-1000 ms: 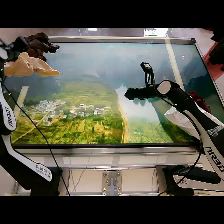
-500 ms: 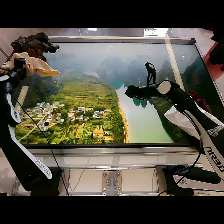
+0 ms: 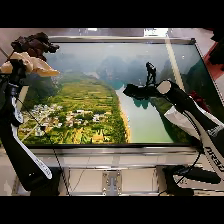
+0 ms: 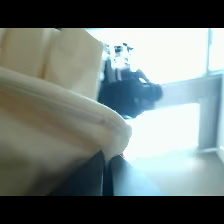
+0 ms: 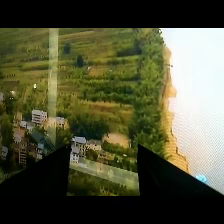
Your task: Fold the shirts.
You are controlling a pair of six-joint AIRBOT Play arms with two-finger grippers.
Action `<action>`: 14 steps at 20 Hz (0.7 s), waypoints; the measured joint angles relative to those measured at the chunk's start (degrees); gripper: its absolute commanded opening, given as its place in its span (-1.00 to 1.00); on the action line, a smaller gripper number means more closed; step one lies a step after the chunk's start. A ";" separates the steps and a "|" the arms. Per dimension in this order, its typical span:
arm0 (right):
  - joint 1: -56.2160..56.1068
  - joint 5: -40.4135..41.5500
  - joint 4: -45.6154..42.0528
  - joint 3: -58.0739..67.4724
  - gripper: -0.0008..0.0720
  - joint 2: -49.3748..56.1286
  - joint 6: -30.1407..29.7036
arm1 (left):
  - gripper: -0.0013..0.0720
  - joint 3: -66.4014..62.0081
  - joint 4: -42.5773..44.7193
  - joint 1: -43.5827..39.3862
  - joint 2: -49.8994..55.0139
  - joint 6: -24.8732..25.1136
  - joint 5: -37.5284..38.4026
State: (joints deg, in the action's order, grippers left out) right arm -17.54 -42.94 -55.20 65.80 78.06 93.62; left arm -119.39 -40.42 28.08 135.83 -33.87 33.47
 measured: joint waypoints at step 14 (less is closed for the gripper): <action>2.10 7.98 -14.34 2.47 0.34 -3.37 -0.39 | -0.95 -0.02 41.44 -24.87 -13.31 -23.67 49.33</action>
State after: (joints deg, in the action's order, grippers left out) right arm -15.44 -34.96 -69.54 68.27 74.70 93.23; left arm -119.42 1.02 3.20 122.52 -57.54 82.81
